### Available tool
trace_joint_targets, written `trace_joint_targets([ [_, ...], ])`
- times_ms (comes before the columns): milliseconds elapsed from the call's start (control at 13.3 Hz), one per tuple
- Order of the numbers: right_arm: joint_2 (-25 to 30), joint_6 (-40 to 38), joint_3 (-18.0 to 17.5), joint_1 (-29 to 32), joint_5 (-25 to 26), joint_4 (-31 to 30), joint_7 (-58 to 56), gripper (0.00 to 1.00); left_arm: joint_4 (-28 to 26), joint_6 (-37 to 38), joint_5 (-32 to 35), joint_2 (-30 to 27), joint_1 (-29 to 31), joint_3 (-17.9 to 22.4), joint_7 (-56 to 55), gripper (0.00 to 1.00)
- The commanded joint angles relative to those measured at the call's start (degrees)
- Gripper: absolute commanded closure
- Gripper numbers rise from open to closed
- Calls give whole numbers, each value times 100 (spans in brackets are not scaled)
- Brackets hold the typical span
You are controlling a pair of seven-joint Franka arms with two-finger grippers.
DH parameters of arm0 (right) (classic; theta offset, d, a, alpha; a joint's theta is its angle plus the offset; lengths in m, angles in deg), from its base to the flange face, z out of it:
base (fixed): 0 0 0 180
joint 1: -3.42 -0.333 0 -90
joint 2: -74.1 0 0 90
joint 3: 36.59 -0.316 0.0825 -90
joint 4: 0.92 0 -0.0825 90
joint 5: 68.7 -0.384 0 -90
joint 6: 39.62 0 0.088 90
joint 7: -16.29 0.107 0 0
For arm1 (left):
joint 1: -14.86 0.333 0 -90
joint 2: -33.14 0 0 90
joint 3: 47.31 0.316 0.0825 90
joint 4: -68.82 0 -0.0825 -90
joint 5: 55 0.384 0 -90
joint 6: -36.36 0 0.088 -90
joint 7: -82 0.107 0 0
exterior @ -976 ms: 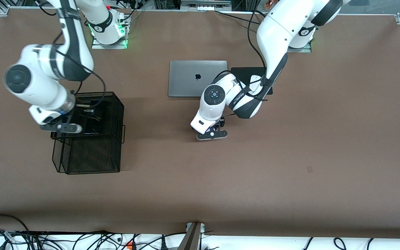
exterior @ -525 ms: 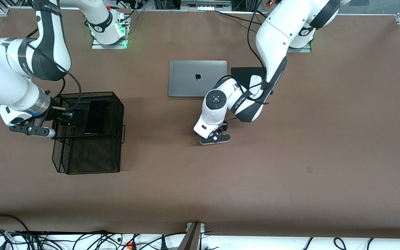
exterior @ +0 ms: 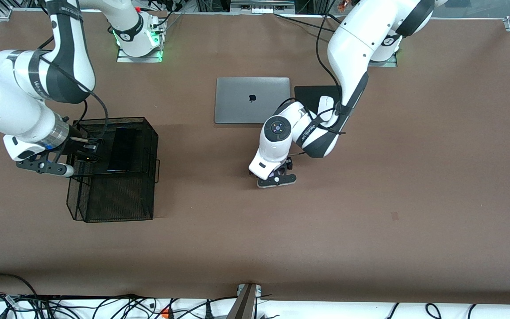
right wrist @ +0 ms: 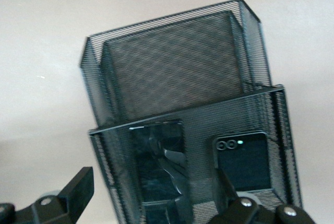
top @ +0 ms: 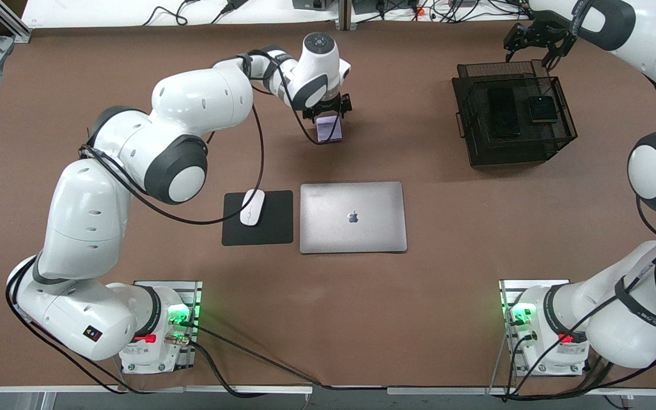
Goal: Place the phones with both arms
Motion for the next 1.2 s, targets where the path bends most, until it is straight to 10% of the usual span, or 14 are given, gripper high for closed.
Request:
trace_joint_targets([
  [0, -269, -118, -164, -312, -329, 534, 754, 0, -29, 829, 23, -658, 463, -75, 146, 0],
  [676, -3193, 162, -2105, -409, -946, 3828, 3303, 1, -521, 2484, -171, -1978, 1949, -137, 2060, 0],
  [1126, -4479, 1805, -2248, -1086, -332, 4042, 3341, 2, -802, 2722, -171, -2435, 3170, -137, 3563, 0],
])
